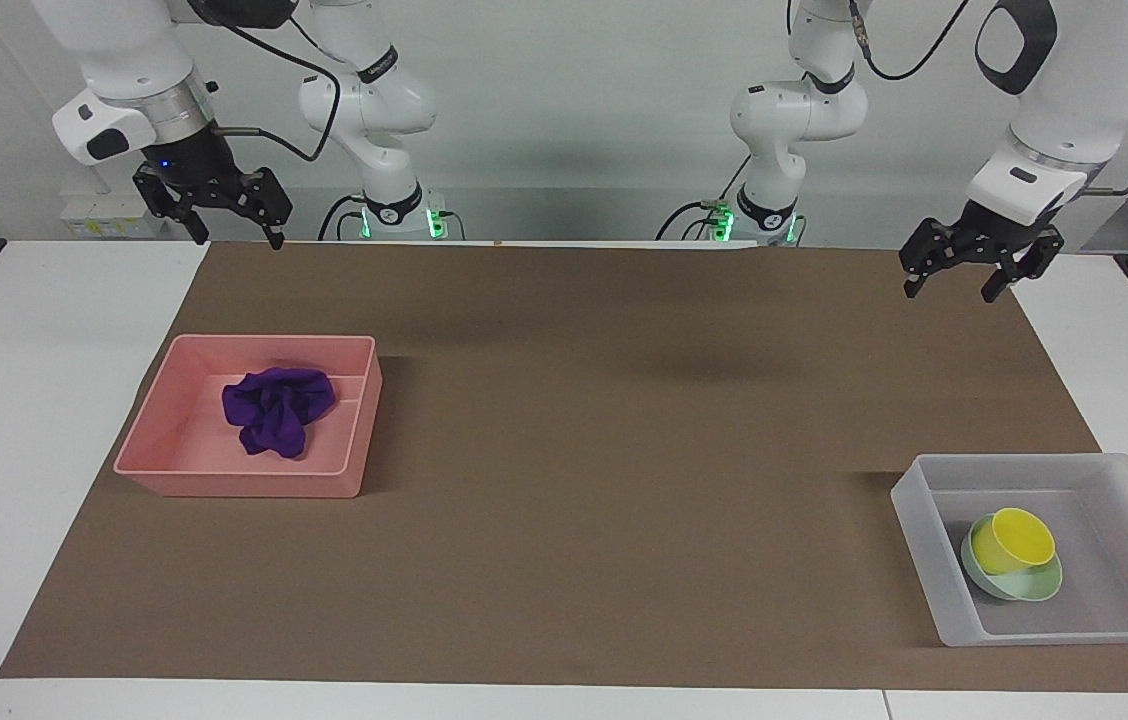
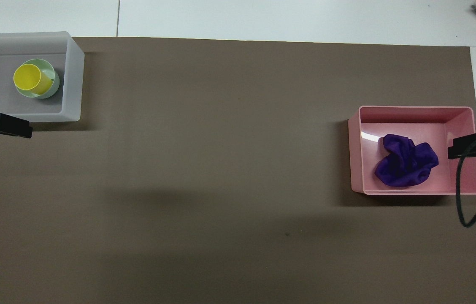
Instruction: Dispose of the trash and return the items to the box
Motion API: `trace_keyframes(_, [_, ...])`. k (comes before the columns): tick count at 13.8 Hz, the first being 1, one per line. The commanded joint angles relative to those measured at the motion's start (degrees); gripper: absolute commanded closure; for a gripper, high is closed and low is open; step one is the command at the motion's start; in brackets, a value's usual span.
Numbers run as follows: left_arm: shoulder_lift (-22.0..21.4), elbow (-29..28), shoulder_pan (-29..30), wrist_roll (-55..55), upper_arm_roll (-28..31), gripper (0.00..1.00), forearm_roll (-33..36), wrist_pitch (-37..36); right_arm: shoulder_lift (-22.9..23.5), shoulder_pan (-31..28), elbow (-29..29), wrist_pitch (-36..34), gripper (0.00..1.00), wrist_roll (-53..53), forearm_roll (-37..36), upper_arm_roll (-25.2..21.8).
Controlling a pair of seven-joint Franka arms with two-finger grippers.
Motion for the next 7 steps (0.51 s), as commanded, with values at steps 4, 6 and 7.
trace_keyframes(4, [-1.5, -1.4, 0.2, -0.7, 0.0, 0.00, -0.4, -0.9, -0.9, -0.5, -0.9, 0.5, 0.00, -1.1, 0.1, 0.3])
trace_keyframes(6, [-1.5, -1.4, 0.2, -0.7, 0.0, 0.00, -0.4, -0.9, -1.0, -0.6, -1.0, 0.5, 0.00, -1.4, 0.1, 0.3])
trace_keyframes(7, [-1.5, -1.4, 0.3, -0.7, 0.1, 0.00, -0.4, -0.9, -1.0, -0.9, -1.0, 0.5, 0.00, -1.4, 0.1, 0.3])
